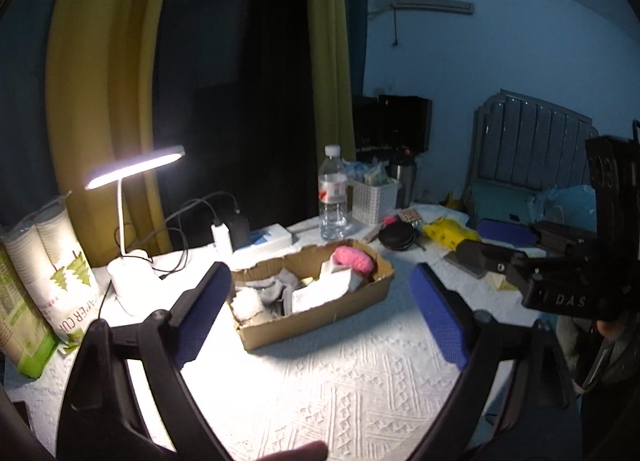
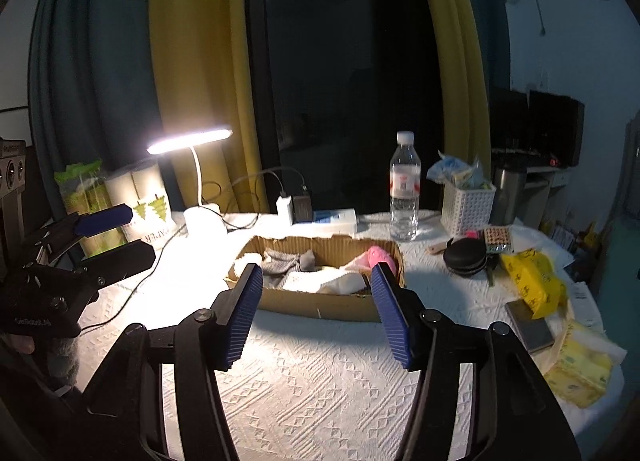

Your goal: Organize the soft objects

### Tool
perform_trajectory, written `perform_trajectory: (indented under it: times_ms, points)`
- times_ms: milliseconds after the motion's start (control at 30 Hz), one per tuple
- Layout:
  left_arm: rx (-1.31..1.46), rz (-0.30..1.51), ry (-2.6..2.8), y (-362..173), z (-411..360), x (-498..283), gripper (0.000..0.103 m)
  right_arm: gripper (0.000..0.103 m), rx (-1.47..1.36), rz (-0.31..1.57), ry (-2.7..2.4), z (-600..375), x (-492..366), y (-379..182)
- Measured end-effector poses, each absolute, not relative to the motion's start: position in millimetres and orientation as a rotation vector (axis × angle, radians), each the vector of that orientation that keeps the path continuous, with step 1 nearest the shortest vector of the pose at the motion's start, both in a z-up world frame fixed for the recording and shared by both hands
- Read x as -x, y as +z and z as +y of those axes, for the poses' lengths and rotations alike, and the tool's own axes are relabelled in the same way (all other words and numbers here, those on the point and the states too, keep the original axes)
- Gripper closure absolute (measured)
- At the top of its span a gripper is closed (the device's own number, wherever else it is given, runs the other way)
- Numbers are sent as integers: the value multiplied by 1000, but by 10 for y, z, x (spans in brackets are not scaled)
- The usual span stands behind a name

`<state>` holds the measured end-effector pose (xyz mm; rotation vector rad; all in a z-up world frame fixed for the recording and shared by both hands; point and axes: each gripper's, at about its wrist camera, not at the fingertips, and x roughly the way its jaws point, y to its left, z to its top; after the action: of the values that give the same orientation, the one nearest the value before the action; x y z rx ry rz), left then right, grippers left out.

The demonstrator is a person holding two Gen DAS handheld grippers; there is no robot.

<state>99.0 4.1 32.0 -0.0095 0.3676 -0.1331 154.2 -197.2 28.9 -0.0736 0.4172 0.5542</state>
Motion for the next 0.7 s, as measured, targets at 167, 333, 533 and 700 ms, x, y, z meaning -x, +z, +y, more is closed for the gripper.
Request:
perform_trajectory:
  times_ms: [167, 333, 533, 700]
  points:
    - [1, 316, -122, 513, 22, -776, 11, 43, 91, 365, 551, -1985, -1321, 453]
    - [3, 285, -104, 622, 14, -586, 10, 39, 88, 320, 548, -2028, -1088, 610]
    - [53, 268, -83, 720, 111, -414, 7, 35, 93, 280, 547, -2087, -858, 733]
    - [22, 235, -85, 773, 65, -353, 5, 34, 111, 263, 542, -2123, -752, 795]
